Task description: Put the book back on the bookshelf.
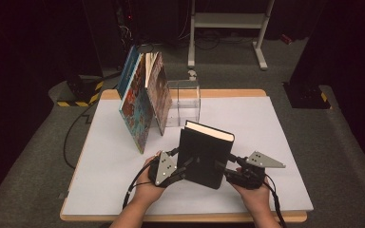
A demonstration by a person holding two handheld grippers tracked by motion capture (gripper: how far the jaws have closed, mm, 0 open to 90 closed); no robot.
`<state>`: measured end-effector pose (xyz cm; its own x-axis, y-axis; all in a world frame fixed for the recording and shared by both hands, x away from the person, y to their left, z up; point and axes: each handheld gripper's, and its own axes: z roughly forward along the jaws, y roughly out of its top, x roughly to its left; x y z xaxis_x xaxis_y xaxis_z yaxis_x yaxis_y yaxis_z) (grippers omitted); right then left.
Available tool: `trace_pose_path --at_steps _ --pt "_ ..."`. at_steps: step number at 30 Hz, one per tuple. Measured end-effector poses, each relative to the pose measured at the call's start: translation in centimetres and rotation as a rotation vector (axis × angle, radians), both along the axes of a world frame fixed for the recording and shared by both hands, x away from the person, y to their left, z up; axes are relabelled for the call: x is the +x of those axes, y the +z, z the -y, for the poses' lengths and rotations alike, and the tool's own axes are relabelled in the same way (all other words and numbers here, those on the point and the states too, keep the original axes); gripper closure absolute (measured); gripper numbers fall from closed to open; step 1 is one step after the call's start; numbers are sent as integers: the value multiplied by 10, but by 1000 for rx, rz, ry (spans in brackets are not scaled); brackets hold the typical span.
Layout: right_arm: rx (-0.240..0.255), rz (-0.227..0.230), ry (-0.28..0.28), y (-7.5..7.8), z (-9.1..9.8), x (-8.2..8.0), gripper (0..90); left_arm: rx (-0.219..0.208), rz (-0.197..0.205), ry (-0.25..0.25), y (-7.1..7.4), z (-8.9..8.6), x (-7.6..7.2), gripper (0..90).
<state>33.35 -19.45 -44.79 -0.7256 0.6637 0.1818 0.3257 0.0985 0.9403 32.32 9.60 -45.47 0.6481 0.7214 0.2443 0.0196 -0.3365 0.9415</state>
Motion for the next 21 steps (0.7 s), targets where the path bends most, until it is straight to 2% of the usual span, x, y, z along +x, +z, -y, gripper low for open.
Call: trace_pose_path --at_steps 2,7,12,16,21 --pt "-13 30 -6 0 0 -4 442 -3 0 -8 -1 -1 0 470" --pt "0 42 16 -5 6 -9 459 -23 -23 -30 -7 -6 -2 473" --pt "-10 59 37 -5 4 -15 443 -33 -21 -26 -11 -13 -8 453" --pt "5 53 59 -5 3 -14 375 -54 -43 -19 -12 -22 -10 427" --pt "4 46 77 -6 0 -8 299 -50 -47 -21 -14 -24 -14 411"
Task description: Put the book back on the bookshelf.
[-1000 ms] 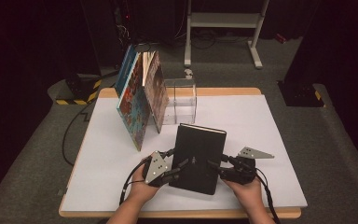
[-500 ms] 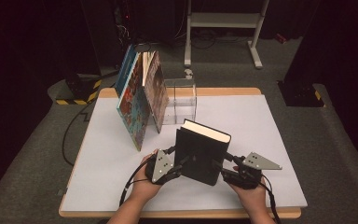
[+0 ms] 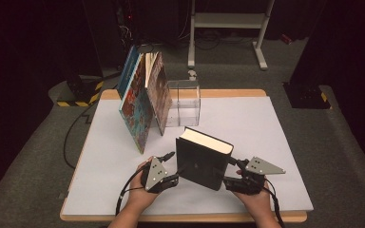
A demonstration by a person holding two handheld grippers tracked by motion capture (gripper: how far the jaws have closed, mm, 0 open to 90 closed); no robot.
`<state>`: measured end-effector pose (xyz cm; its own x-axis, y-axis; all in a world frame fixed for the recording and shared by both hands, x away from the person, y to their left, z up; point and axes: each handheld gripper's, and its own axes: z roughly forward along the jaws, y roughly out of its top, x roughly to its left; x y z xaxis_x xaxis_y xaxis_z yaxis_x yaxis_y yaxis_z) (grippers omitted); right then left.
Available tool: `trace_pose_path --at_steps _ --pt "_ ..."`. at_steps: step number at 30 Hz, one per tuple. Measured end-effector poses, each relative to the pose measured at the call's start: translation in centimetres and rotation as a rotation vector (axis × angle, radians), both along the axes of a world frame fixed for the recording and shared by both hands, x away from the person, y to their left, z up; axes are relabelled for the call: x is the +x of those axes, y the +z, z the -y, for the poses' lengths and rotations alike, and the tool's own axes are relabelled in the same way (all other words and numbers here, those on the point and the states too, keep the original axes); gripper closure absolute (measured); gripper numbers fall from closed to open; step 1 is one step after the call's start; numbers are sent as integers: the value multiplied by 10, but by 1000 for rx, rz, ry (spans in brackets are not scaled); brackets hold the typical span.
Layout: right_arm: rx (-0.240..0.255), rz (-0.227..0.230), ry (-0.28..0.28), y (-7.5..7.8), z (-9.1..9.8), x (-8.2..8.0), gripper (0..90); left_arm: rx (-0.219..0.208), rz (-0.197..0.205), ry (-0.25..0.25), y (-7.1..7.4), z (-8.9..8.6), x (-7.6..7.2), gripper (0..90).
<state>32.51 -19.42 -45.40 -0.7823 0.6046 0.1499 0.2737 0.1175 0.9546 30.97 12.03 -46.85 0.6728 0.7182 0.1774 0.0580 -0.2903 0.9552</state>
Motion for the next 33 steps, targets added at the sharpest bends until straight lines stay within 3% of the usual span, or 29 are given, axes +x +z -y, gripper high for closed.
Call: trace_pose_path --at_steps 7,11,14,17,21,28,33 --pt "-7 25 24 5 -8 4 247 -14 -32 32 -4 -13 -1 383" --pt "-6 31 45 9 -14 7 235 -53 -70 84 -7 -29 1 377" --pt "-12 19 58 10 -18 9 212 -54 -93 133 -10 -42 4 373" --pt "-16 15 65 12 -21 11 207 -73 -154 188 -15 -57 11 358" --pt "-36 36 72 14 -26 10 247 -38 -198 322 -22 -71 18 374" --pt "-59 77 91 17 -31 8 366 -41 -263 378 -30 -78 23 337" --pt "-63 77 141 17 -31 8 458 -45 -246 387 -28 -79 21 334"
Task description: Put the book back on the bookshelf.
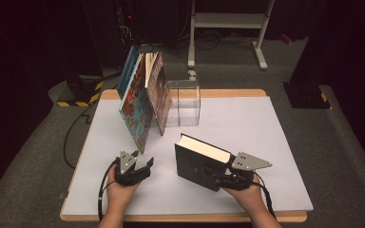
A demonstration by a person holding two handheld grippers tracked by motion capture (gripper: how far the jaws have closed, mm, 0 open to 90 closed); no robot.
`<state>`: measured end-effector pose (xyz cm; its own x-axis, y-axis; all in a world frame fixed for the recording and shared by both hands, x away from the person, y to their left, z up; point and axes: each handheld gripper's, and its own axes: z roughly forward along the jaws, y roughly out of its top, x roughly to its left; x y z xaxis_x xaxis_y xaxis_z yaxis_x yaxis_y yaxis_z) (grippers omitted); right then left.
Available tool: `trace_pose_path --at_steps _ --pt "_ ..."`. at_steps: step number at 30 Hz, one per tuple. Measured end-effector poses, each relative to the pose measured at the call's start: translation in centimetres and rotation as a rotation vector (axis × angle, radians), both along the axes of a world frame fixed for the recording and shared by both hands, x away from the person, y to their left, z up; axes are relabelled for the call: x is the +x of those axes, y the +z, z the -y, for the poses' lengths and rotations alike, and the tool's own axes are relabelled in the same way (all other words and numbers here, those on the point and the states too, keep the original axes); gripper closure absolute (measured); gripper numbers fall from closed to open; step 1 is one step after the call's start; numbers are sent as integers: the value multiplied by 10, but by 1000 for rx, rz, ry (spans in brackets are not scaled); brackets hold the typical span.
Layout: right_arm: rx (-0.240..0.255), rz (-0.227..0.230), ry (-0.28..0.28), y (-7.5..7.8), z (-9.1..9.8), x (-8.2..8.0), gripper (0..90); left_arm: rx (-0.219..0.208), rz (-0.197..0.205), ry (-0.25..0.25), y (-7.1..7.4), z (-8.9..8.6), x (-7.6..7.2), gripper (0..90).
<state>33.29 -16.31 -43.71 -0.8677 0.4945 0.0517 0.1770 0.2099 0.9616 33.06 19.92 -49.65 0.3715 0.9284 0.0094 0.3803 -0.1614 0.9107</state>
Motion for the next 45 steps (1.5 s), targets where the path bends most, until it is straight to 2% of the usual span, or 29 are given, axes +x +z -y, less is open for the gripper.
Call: trace_pose_path --at_steps 3,4,8,11,14,17,19,22,23,25,26,28,31,36,45 --pt "-16 19 20 1 -1 -3 522 -3 0 3 0 0 0 334" --pt "-26 33 9 1 -2 -5 529 -3 -1 4 0 0 0 334" --pt "-26 30 -4 2 -3 -6 539 0 -3 6 -1 -1 0 334" --pt "-6 17 -34 2 -4 -5 541 2 -1 7 -1 -2 0 334" --pt "-8 32 -76 6 -2 -5 541 4 1 11 -1 -3 0 334" --pt "23 29 -138 10 7 -1 541 2 -1 15 -1 -3 0 334" --pt "14 53 -190 12 14 2 541 3 3 16 -1 -4 0 334" --pt "13 54 -251 12 23 6 540 4 4 19 0 -4 -1 334" --pt "13 54 -251 12 23 6 540 3 5 22 0 -5 -1 334" --pt "-15 82 -303 11 27 8 540 3 7 23 0 -6 -1 334" --pt "-19 79 -321 10 30 9 540 4 6 25 0 -7 -1 334" --pt "-5 70 -332 8 32 11 540 1 7 27 0 -7 0 334" --pt "-16 63 -341 5 32 11 538 1 9 28 1 -7 0 335" --pt "-1 54 -343 1 33 8 530 1 5 27 0 -7 0 335" --pt "28 27 -353 -2 35 5 501 -13 4 6 1 -5 2 335"
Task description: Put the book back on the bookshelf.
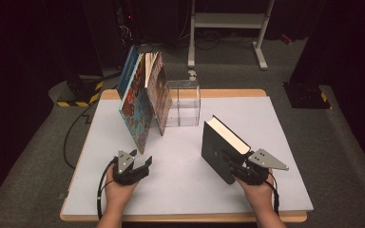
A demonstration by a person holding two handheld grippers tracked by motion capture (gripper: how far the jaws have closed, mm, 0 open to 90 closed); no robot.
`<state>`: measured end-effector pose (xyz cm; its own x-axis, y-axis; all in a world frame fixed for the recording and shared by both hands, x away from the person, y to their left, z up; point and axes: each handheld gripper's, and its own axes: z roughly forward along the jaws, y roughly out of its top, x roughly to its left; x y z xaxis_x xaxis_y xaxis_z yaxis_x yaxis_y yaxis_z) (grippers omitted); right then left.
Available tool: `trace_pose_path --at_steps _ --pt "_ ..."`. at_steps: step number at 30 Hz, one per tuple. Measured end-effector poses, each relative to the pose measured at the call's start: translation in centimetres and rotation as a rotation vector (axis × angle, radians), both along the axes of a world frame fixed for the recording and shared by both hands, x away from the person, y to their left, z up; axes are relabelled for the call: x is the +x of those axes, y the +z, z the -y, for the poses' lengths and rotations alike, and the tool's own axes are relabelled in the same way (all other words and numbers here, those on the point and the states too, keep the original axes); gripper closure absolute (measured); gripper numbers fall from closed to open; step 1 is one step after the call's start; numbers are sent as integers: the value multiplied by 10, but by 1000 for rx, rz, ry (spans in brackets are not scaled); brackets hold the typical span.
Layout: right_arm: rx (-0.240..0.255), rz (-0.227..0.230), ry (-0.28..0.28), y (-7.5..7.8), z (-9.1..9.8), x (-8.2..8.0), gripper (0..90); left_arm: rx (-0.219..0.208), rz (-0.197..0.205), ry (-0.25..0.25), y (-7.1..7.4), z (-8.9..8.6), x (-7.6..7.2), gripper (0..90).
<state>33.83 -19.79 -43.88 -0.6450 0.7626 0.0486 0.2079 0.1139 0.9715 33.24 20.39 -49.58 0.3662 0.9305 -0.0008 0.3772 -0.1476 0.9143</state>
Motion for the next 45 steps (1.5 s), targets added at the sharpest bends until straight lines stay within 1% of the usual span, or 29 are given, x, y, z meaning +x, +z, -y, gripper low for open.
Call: trace_pose_path --at_steps 6,8,9,10,11,13,15,16,20,23,26,29,30,31,32,33,34,35,37,40,42,45 --pt "-2 -31 3 4 3 1 463 -1 -6 -7 -2 -1 1 335" --pt "-1 -25 0 6 2 0 459 -6 -7 -13 -3 -2 1 335" --pt "-2 -17 -7 11 1 0 459 -6 -5 -14 -2 -2 0 334" --pt "1 -16 -7 12 1 0 455 -8 -2 -13 -2 -2 0 334" --pt "-5 -16 -8 14 0 1 450 -7 0 -13 -2 -2 0 334" --pt "-17 -16 -1 17 0 1 499 -12 -2 -9 -2 -3 -1 334" --pt "-56 -27 -8 21 -2 0 531 -17 -5 -5 -2 -4 -1 334" --pt "-68 -28 -20 22 -4 0 535 -18 -7 -5 -2 -4 0 335" --pt "-84 -23 -32 30 -17 2 540 -19 -10 -3 -3 -4 0 335" --pt "-69 -35 -25 38 -29 12 540 -23 -8 0 -3 -6 1 335" --pt "-67 -18 -55 44 -45 28 540 -33 -9 4 -3 -8 2 335" --pt "-32 -28 -91 49 -58 49 540 -47 -11 3 -3 -9 2 337" --pt "-32 -28 -91 49 -58 49 540 -47 -11 3 -3 -9 2 337" --pt "-15 -34 -110 52 -69 64 540 -45 -9 1 -3 -9 2 337" --pt "-13 -31 -119 53 -73 69 540 -47 -9 -1 -3 -9 2 337" --pt "-16 -17 -140 54 -80 76 540 -52 -8 -2 -3 -10 2 337" --pt "-16 -17 -140 54 -80 76 540 -52 -8 -2 -3 -10 2 337" --pt "-21 -6 -154 54 -86 83 540 -54 -8 -3 -3 -10 2 337" --pt "-14 0 -171 53 -95 93 540 -62 -7 -6 -3 -10 2 337" --pt "-34 25 -195 52 -109 106 539 -66 -6 -14 -3 -10 2 337" --pt "-43 32 -208 52 -115 113 539 -72 -8 -19 -4 -9 2 337" --pt "-43 37 -226 52 -122 123 539 -71 -11 -30 -4 -7 1 337"
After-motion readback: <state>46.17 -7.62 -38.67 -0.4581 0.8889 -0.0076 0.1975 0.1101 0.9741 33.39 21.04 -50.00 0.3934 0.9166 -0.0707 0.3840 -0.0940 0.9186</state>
